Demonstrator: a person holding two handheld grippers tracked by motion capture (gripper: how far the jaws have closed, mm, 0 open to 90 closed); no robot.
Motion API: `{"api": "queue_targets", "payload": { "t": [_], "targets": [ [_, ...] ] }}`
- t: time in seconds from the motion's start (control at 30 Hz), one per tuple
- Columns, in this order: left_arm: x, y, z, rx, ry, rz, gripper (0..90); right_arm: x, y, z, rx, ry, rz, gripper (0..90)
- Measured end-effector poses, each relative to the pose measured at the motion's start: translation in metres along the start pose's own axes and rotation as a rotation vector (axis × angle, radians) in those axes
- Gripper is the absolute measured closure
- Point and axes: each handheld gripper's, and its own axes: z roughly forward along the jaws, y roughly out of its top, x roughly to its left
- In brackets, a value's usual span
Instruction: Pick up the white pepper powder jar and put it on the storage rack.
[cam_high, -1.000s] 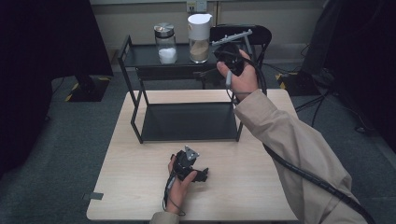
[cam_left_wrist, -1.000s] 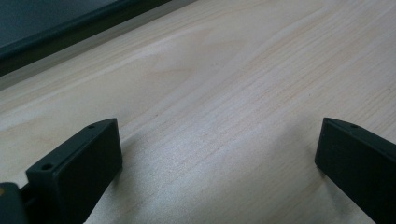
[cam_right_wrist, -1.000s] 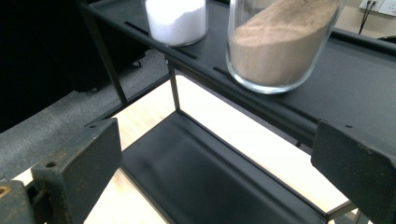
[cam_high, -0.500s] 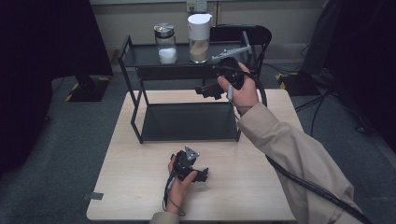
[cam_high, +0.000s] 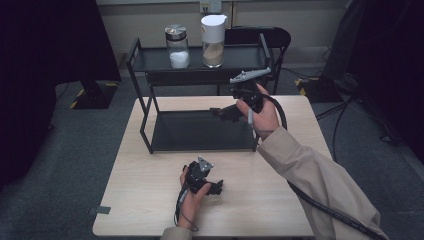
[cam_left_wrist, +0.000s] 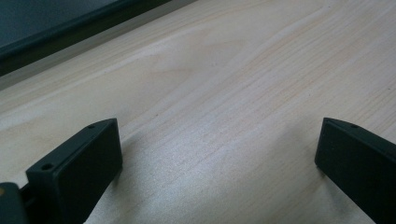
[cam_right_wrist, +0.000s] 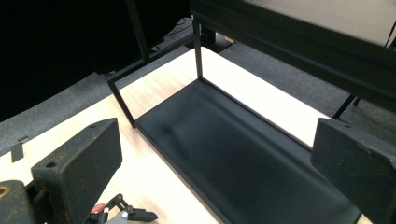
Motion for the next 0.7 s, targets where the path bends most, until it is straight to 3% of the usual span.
{"api": "queue_targets", "payload": {
  "t": [0.7],
  "targets": [
    [0.0,0.0,0.0,-0.001,0.001,-0.001,0.0,-0.006,-0.043,0.014,0.025,0.021,0.03,1.0]
  ]
}}
